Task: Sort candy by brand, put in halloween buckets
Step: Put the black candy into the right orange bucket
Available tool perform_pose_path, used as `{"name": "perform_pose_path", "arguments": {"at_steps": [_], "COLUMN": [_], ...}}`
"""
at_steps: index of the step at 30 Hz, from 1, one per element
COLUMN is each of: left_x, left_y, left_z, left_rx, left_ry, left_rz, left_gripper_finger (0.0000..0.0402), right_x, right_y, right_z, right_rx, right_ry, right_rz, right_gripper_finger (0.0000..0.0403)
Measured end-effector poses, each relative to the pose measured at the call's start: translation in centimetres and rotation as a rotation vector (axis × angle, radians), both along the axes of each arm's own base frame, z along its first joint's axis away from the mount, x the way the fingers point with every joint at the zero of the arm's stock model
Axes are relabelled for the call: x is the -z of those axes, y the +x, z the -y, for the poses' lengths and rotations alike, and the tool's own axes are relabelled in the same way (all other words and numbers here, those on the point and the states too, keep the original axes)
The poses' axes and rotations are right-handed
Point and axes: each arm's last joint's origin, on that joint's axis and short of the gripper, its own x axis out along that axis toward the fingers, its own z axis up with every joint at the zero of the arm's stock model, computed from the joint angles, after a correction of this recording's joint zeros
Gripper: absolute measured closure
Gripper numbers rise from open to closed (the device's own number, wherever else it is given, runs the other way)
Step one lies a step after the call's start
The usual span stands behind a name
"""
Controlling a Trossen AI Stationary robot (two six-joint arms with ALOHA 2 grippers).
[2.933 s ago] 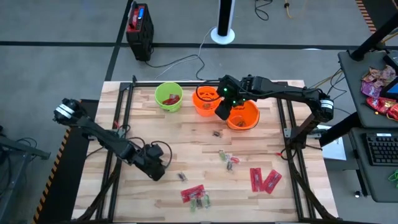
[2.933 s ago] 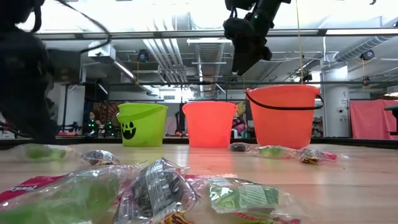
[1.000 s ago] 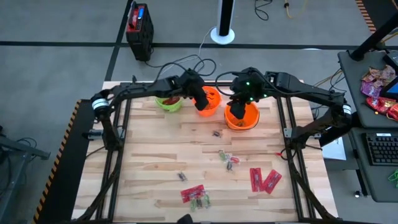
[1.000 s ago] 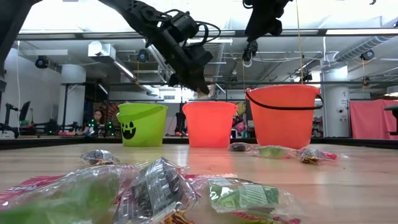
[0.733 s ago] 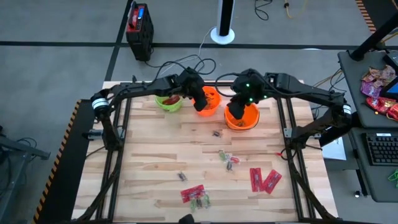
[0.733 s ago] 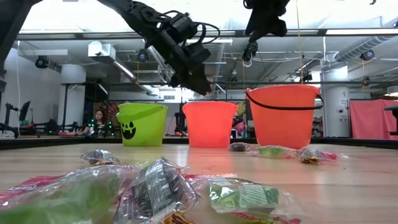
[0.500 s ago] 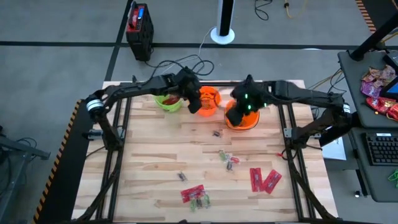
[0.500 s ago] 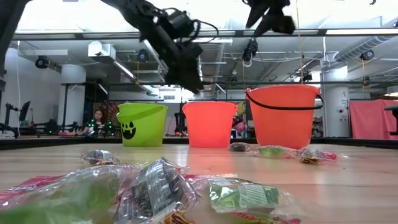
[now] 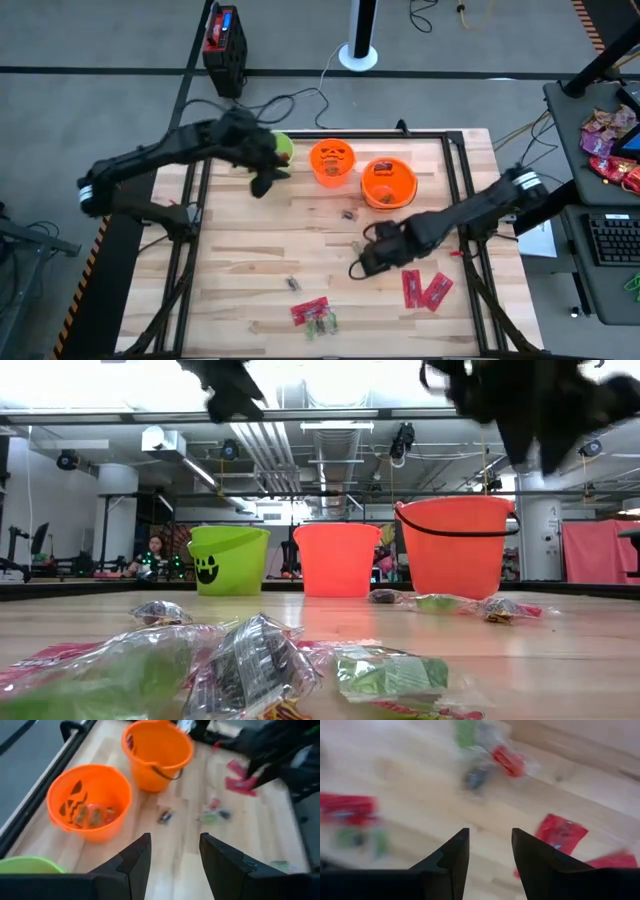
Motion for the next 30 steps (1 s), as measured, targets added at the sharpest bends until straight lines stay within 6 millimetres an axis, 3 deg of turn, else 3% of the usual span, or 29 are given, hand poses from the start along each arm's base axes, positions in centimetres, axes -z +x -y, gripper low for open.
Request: {"name": "perform_pose_path", "arguments": {"at_steps": [5, 13, 20, 24, 28, 30], "left_x": [0.2, 3.1, 4.5, 4.5, 4.6, 4.7], "left_y": [-2.8, -5.3, -6.2, -6.1, -5.9, -5.8], "left_z": [2.5, 4.4, 4.8, 4.7, 4.6, 4.6], "left_rx": [0.01, -0.014, -0.043, -0.048, -0.068, -0.061], "left_ry": [-0.052, -0.155, -0.198, -0.192, -0.17, -0.162], "left_rz": [0.023, -0.02, -0.037, -0.032, -0.035, -0.041], "left_gripper_finger": [0.025, 0.025, 0.025, 0.025, 0.025, 0.025], "right_x": [4.2, 8.4, 9.9, 10.2, 9.6, 8.6], "right_y": [1.4, 3.9, 4.7, 4.9, 4.9, 4.9], "right_z": [-0.5, -0.1, -0.2, -0.3, -0.3, -0.3], "right_rx": [-0.012, -0.046, -0.089, -0.093, -0.102, -0.102], "right_ry": [-0.037, -0.05, -0.054, -0.047, -0.038, -0.026], "right_rz": [-0.087, -0.097, -0.088, -0.075, -0.059, -0.03], "right_gripper_finger": [0.0264, 0.0264, 0.0268, 0.0299, 0.0349, 0.0351]}}
